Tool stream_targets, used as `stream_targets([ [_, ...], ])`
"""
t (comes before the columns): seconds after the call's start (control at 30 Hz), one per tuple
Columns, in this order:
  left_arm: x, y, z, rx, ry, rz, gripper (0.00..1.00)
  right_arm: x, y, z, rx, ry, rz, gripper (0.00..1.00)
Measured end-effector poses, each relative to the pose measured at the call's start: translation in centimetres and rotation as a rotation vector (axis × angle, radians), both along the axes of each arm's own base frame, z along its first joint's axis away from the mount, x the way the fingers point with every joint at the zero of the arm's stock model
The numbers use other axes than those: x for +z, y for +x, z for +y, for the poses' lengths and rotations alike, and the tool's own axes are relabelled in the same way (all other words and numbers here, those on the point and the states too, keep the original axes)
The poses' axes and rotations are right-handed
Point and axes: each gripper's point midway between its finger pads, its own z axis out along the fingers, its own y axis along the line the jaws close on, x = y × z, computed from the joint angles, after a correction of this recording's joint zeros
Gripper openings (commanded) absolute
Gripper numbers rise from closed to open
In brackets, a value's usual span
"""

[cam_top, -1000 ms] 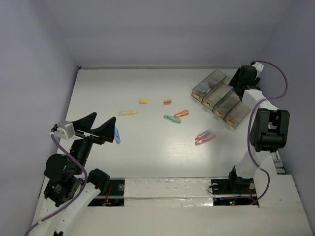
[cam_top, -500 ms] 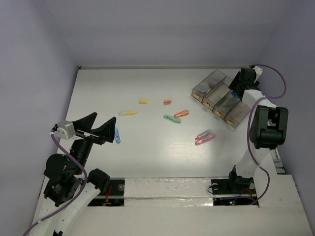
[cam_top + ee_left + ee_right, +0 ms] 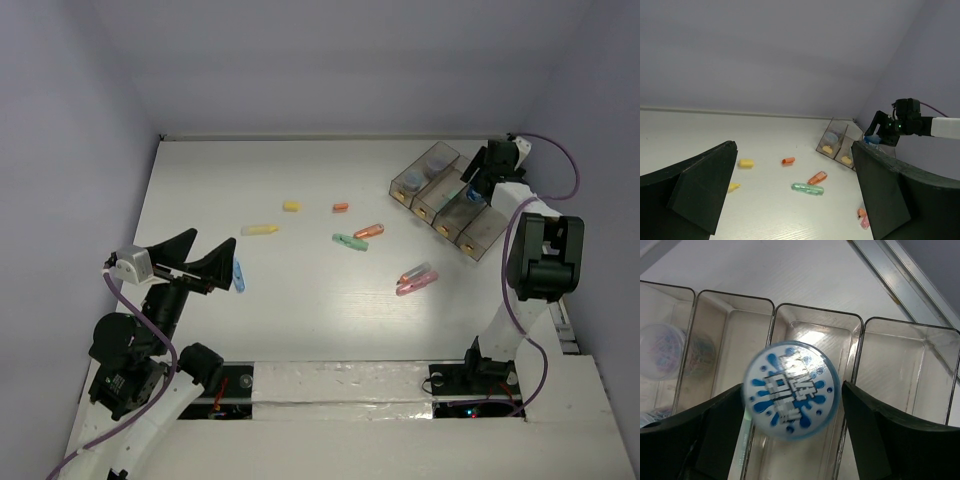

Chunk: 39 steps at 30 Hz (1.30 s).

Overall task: Sort the stationery into containers
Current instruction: Place the stationery in the storage box, then pick up the pen from the center of the board.

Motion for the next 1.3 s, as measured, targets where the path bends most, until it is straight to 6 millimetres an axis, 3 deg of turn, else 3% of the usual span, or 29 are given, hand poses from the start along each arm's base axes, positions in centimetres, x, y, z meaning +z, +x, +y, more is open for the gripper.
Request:
stream_targets([
  [0.23,0.0,0.0,0.0,0.0,0.0,0.0,0.99,2.1,0.1,0.5,0.021,0.014,-0.049,0.94],
  [0.37,0.0,0.0,0.0,0.0,0.0,0.0,0.99,4.1,0.0,0.8,0.032,0.016,-0.09,0.94],
  [0.5,0.0,0.0,0.0,0.0,0.0,0.0,0.99,5.4,-0.8,1.8,0.072,0.036,-0.125,0.8],
  [0.57,0.0,0.0,0.0,0.0,0.001,0.002,0.99,5.9,-1.3,2.8,0.106,0.046,-0.145,0.63],
  [0.63,-0.1,0.1,-0.1,0.0,0.003,0.005,0.99,6.9,-1.7,4.6,0.159,0.055,-0.171,0.41],
  [0.73,-0.2,0.3,-0.2,0.0,0.007,0.011,0.99,8.9,-1.8,9.3,0.283,0.077,-0.222,0.21],
  [0.87,-0.5,0.6,-0.3,0.002,0.014,0.023,0.99,11.3,-2.3,16.6,0.469,0.108,-0.288,0.07],
  [1.0,-0.8,1.0,-0.5,0.005,0.024,0.04,0.98,11.8,-3.6,22.7,0.628,0.137,-0.294,0.05],
  [1.17,-1.3,1.6,-0.8,0.011,0.037,0.06,0.94,11.5,-5.5,27.7,0.783,0.154,-0.271,0.07],
  [1.3,-1.7,2.2,-0.9,0.021,0.051,0.08,0.91,10.2,-7.1,31.0,0.897,0.154,-0.218,0.15],
])
